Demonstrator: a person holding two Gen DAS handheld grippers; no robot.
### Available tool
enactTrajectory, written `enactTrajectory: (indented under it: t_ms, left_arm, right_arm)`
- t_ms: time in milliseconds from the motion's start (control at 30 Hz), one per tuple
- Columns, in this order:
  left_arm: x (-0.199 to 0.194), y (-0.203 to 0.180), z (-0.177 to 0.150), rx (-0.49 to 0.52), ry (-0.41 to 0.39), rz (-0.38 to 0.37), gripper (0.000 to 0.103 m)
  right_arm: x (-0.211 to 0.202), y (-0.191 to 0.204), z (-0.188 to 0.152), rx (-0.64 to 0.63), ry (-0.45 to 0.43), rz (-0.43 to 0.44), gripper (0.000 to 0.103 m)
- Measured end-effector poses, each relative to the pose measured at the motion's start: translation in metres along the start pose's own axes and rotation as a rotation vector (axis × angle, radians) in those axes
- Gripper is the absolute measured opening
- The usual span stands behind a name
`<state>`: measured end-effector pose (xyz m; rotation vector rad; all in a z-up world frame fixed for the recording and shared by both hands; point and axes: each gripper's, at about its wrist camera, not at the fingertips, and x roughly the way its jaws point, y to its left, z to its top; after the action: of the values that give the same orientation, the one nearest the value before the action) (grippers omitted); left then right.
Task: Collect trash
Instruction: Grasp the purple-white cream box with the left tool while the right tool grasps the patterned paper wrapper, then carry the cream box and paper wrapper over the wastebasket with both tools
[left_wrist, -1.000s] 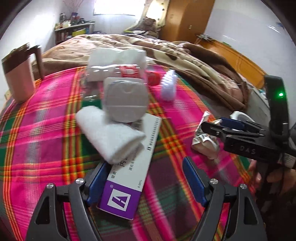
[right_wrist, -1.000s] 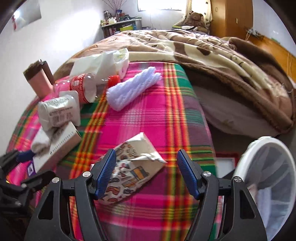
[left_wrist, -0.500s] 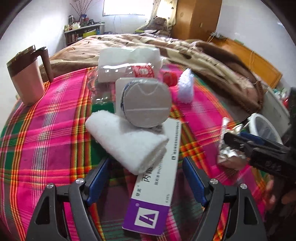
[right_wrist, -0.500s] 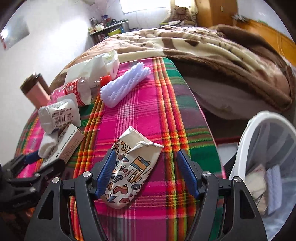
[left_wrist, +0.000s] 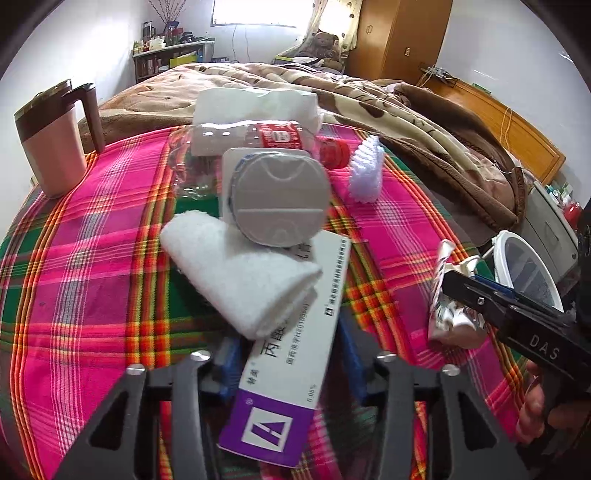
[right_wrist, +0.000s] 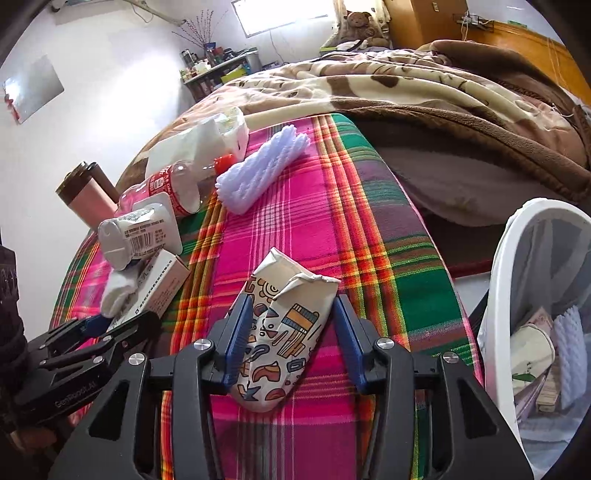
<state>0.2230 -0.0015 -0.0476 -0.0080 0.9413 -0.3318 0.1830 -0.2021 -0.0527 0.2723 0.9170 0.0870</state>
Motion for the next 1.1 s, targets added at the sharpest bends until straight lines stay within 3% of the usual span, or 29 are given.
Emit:
enactTrajectory:
  t_ms: [200, 400, 1100]
  left_arm:
    - [-0.007, -0.006, -0.005, -0.017, -0.009, -0.019, 0.041]
    - [-0.017, -0.011, -0.013, -0.031, -0.022, -0.027, 0.039]
    - [-0.063, -0.033, -0.033, -0.033, -0.119, -0.054, 0.037]
  right_arm:
    - [-0.006, -0.001, -0.003, -0.005, -0.011, 0.018, 0.01]
    - [-0.014, -0.005, -0.007, 0.004, -0.02, 0.038, 0.006]
    - [-0.066, -0.019, -0.017, -0.011, -0.158, 0.016, 0.005]
